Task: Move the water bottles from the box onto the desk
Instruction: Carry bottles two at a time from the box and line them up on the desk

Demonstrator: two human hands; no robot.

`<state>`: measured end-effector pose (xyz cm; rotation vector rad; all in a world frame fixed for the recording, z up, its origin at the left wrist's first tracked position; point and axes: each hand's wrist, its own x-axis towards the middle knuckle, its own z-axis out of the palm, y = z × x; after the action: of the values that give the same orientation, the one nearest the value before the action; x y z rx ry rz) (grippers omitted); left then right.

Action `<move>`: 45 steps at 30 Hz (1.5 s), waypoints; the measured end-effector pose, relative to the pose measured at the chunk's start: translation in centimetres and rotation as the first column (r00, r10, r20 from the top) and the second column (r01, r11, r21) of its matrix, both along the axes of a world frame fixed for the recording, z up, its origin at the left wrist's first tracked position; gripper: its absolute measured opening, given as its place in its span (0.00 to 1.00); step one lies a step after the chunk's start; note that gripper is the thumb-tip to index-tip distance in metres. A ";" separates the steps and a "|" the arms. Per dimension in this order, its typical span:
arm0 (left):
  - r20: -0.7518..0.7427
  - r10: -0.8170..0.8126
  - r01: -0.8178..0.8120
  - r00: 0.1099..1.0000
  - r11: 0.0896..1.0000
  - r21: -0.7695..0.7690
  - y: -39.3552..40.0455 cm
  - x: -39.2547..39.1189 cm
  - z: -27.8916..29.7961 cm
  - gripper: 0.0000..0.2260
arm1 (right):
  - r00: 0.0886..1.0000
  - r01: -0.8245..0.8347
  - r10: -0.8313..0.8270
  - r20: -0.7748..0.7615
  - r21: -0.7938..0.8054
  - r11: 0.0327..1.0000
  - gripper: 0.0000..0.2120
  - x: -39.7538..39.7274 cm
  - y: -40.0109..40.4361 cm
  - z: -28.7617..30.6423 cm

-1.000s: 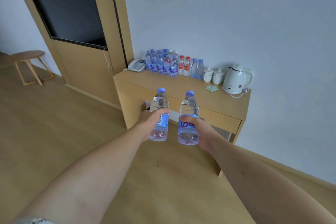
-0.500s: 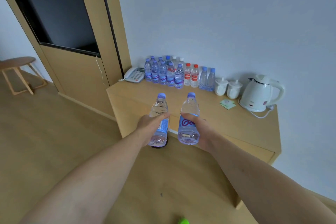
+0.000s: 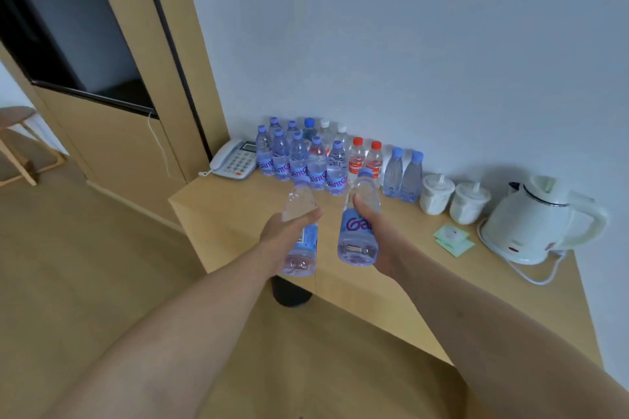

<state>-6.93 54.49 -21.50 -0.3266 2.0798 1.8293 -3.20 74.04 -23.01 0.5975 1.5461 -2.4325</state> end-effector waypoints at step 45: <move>-0.007 -0.870 0.744 0.494 0.426 -0.515 21.1 -31.3 -4.6 0.13 | 0.938 0.146 -0.325 0.120 0.715 0.683 0.32 -22.2 14.2 -8.3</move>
<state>-38.27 75.59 -26.12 0.8043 2.1945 0.7855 -25.44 88.27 -31.30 1.2384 2.3928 -1.7299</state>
